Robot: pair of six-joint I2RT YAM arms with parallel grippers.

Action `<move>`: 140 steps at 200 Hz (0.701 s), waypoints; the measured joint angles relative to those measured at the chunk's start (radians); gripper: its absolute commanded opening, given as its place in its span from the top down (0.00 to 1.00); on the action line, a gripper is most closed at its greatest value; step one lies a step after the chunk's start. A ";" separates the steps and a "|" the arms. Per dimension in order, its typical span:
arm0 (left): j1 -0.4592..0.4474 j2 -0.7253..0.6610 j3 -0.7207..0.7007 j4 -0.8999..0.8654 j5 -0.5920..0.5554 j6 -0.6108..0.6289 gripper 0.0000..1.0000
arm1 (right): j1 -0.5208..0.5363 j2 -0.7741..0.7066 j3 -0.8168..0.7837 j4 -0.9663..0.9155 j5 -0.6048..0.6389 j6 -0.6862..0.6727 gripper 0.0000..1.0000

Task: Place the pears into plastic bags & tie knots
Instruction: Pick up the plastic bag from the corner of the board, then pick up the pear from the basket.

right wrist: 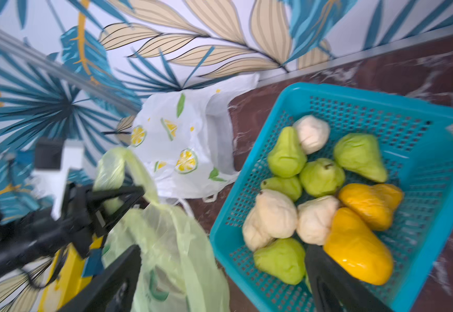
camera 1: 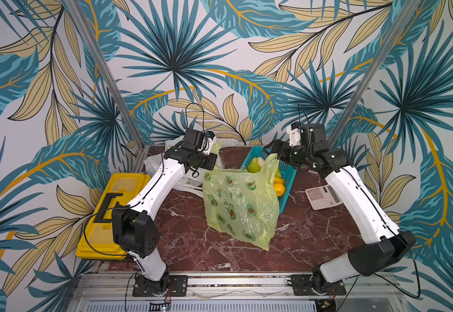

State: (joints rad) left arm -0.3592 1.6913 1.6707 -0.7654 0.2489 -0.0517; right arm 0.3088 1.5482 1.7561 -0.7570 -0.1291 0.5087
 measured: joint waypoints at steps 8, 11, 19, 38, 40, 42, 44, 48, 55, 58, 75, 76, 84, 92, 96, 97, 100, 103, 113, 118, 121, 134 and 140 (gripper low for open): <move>-0.016 -0.010 -0.006 0.010 0.019 0.003 0.95 | 0.014 0.038 0.040 -0.012 0.063 -0.002 0.05; -0.022 -0.015 -0.008 0.014 0.027 0.004 0.95 | 0.022 0.053 0.056 -0.021 0.089 -0.005 0.05; -0.034 -0.024 -0.010 0.023 0.046 0.006 0.95 | 0.048 0.097 0.100 -0.035 0.163 -0.013 0.04; -0.052 -0.050 -0.017 0.050 0.074 0.013 0.95 | 0.111 0.197 0.167 -0.061 0.307 -0.032 0.04; -0.052 -0.054 -0.018 0.052 0.074 0.014 0.96 | 0.117 0.205 0.169 -0.064 0.318 -0.035 0.03; -0.052 -0.057 -0.020 0.053 0.073 0.016 0.96 | 0.121 0.212 0.169 -0.065 0.325 -0.036 0.03; -0.051 -0.060 -0.021 0.055 0.073 0.016 0.96 | 0.122 0.219 0.169 -0.066 0.330 -0.038 0.04; -0.050 -0.066 -0.024 0.058 0.071 0.018 0.96 | 0.126 0.229 0.169 -0.071 0.335 -0.039 0.04; -0.045 -0.079 -0.034 0.068 0.061 0.022 0.97 | 0.120 0.241 0.158 -0.072 0.322 -0.038 0.05; -0.041 -0.085 -0.040 0.072 0.055 0.025 0.97 | 0.109 0.243 0.148 -0.069 0.306 -0.037 0.06; -0.010 -0.132 -0.103 0.091 0.016 0.037 0.97 | 0.035 0.235 0.096 -0.058 0.238 -0.027 0.07; -0.008 -0.135 -0.106 0.090 0.014 0.037 0.96 | 0.032 0.235 0.094 -0.058 0.236 -0.028 0.07; 0.015 -0.158 -0.140 0.090 0.001 0.038 0.97 | -0.007 0.233 0.085 -0.060 0.228 -0.030 0.08; 0.044 -0.186 -0.177 0.089 -0.008 0.041 0.97 | -0.039 0.233 0.085 -0.060 0.224 -0.034 0.09; 0.056 -0.198 -0.190 0.087 -0.016 0.044 0.96 | -0.049 0.234 0.085 -0.060 0.224 -0.036 0.10; 0.060 -0.203 -0.195 0.087 -0.019 0.045 0.96 | -0.053 0.234 0.085 -0.061 0.223 -0.039 0.10; 0.068 -0.210 -0.204 0.086 -0.022 0.047 0.96 | -0.059 0.234 0.085 -0.061 0.222 -0.039 0.10; 0.076 -0.221 -0.212 0.084 -0.029 0.051 0.96 | -0.064 0.234 0.085 -0.061 0.221 -0.042 0.10; 0.101 -0.246 -0.224 0.078 -0.049 0.067 0.96 | -0.071 0.241 0.087 -0.061 0.213 -0.051 0.11; 0.111 -0.256 -0.225 0.077 -0.056 0.077 0.96 | -0.071 0.251 0.089 -0.061 0.209 -0.056 0.11; 0.115 -0.262 -0.225 0.078 -0.060 0.081 0.96 | -0.071 0.256 0.090 -0.061 0.205 -0.057 0.11; 0.131 -0.285 -0.219 0.080 -0.063 0.108 0.96 | -0.068 0.305 0.100 -0.060 0.191 -0.065 0.11; 0.138 -0.292 -0.214 0.081 -0.062 0.120 0.97 | -0.067 0.335 0.105 -0.060 0.184 -0.066 0.11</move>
State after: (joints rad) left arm -0.2207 1.3991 1.4567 -0.6842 0.1871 0.0681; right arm 0.2417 1.8828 1.8614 -0.8165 0.0547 0.4427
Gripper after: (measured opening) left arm 0.045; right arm 0.888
